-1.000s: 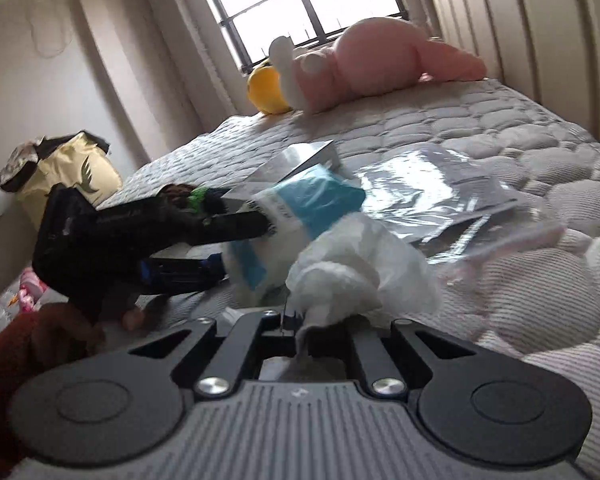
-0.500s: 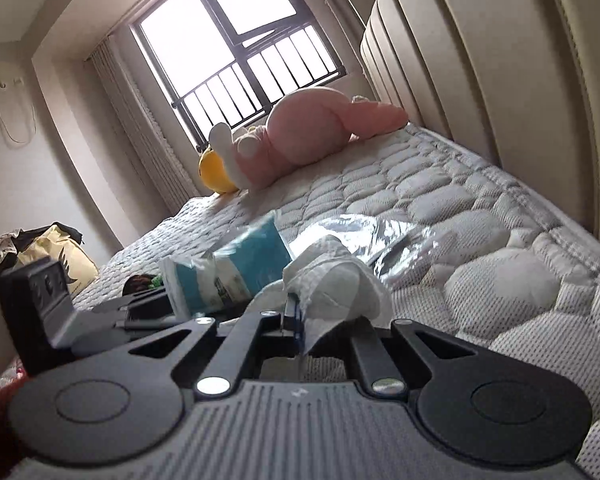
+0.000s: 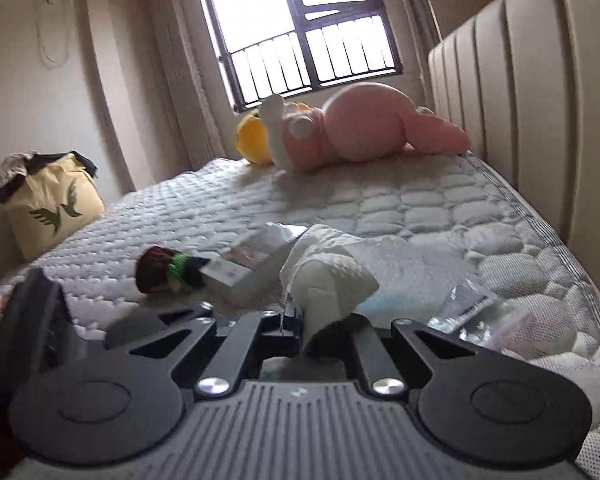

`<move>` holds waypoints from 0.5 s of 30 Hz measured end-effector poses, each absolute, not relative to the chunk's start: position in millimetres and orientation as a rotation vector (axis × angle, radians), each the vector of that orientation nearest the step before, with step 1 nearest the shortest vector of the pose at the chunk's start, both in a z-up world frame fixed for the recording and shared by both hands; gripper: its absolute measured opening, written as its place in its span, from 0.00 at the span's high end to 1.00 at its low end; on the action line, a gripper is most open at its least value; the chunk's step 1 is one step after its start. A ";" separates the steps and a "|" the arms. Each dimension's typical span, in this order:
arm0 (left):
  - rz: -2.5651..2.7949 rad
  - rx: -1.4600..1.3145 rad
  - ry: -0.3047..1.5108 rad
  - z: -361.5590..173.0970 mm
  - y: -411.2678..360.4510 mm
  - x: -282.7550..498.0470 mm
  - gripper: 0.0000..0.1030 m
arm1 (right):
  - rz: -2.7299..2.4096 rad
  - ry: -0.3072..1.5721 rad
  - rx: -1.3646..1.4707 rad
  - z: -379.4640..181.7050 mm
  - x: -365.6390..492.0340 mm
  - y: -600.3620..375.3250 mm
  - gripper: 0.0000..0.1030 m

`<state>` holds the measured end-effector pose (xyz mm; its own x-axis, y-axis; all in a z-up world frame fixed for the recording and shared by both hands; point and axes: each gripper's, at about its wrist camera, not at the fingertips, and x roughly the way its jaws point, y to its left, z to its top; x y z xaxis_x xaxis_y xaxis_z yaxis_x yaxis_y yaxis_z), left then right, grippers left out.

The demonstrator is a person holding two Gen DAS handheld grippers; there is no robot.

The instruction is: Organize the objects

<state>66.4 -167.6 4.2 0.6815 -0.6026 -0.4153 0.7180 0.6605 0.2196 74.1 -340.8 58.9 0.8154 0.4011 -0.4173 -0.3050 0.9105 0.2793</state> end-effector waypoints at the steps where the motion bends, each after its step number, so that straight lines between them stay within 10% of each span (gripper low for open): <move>1: -0.762 0.386 0.326 4.1 -168.1 66.6 0.31 | 0.356 0.501 0.207 54.2 72.4 -344.9 0.95; 8: -0.758 0.290 0.386 12.7 -152.1 69.2 0.23 | 0.205 0.571 0.215 37.3 65.0 -382.1 0.93; 15: -0.802 -0.391 0.794 10.5 -76.6 93.3 0.15 | 0.226 0.620 0.262 13.1 59.8 -392.8 0.93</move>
